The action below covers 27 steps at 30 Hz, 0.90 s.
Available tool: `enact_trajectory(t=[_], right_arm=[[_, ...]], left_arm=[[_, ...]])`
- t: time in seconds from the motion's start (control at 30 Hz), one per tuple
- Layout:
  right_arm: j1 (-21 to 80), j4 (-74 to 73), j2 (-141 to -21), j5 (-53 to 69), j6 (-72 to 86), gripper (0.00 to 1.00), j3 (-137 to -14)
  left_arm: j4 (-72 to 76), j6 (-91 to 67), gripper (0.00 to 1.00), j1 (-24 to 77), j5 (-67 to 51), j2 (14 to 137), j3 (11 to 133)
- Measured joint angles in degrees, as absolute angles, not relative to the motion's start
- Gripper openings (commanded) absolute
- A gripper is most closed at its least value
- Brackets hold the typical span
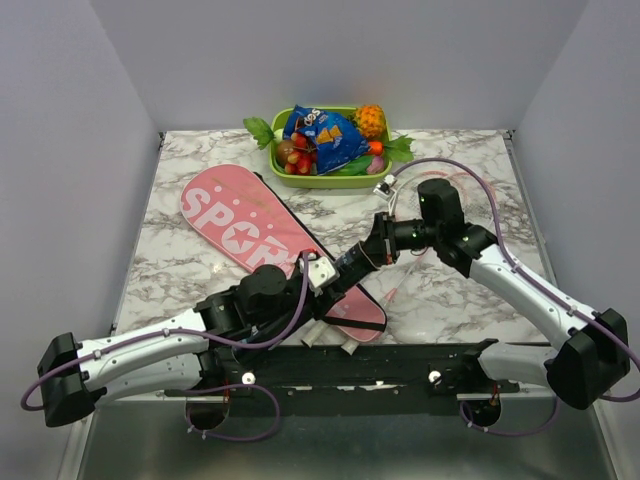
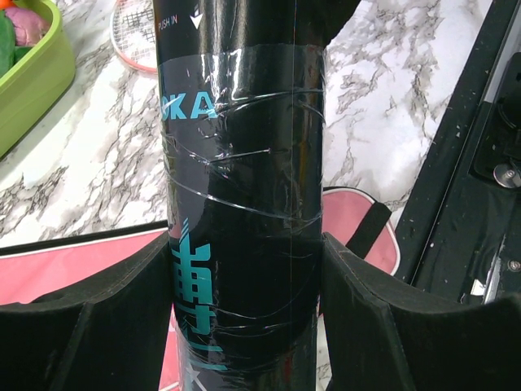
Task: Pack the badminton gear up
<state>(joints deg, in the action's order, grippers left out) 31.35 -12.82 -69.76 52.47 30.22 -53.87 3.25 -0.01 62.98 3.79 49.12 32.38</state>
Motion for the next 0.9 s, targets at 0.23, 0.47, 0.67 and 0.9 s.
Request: enact_trajectory(t=[0.23, 0.47, 0.67, 0.9], right_arm=[[32.0, -16.9, -69.7, 50.5, 28.9, 0.3, -56.5], [32.3, -23.8, -69.4, 44.6, 28.0, 0.45, -62.3], [29.4, -31.3, -67.6, 37.6, 26.8, 0.52, -67.6], [23.9, -39.0, -65.9, 24.9, 25.4, 0.64, -71.0]], left_arm=[[2.5, 0.0, 0.0, 63.1, 3.9, 47.4, 32.4], [3.0, -0.4, 0.0, 63.1, 4.7, 45.5, 32.3], [4.0, -0.7, 0.0, 63.1, 7.0, 42.4, 30.6], [3.6, -0.2, 0.0, 63.1, 10.4, 37.3, 29.1]])
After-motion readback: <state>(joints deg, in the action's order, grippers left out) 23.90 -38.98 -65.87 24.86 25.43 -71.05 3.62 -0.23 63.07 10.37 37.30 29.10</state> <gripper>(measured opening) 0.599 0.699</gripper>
